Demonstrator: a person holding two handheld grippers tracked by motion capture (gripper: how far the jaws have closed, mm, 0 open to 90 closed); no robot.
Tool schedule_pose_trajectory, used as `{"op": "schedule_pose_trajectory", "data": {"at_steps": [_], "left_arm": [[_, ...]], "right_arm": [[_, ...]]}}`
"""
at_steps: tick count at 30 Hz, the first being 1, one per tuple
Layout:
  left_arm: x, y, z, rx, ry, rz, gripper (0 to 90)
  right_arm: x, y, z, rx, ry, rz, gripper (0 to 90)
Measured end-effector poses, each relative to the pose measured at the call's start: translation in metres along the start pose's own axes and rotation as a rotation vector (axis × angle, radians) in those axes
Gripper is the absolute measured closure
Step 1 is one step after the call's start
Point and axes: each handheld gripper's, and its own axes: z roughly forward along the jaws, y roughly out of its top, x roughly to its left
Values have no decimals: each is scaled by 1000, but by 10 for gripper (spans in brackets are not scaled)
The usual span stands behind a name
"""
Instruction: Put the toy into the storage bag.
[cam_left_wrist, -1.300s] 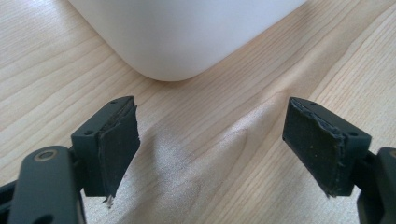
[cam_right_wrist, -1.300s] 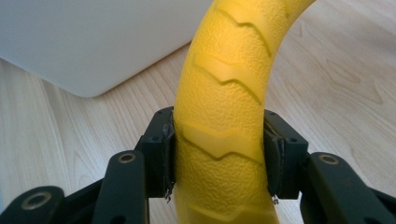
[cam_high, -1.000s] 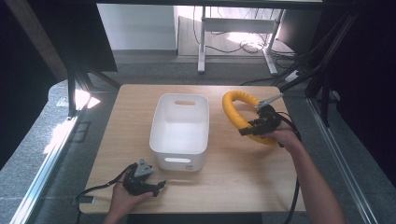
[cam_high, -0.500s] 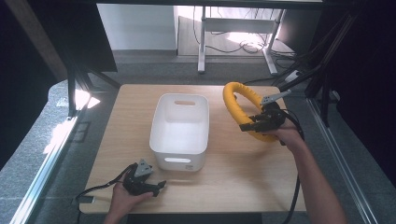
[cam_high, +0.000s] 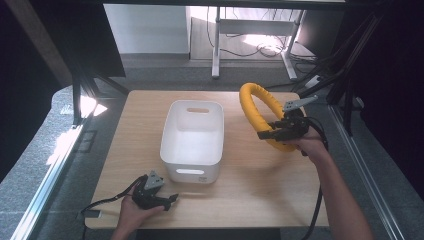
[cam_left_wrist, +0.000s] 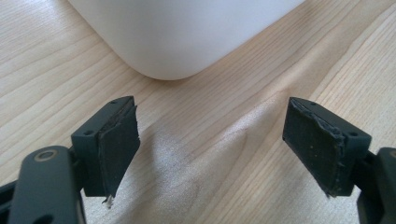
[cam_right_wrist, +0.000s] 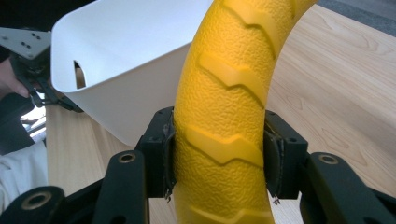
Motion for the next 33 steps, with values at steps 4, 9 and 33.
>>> {"op": "schedule_pose_trajectory", "data": {"at_steps": [4,9,33], "left_arm": [[0,0,-1,-3,2,-1,187],[0,0,0,-1,0,1,187],[0,0,0,-6,-1,-2,187]], "right_arm": [[3,1,-1,-9,5,-6,518],[6,3,-2,-25,12,-10,518],[20,17,-8,-111,43,-34,518]]}}
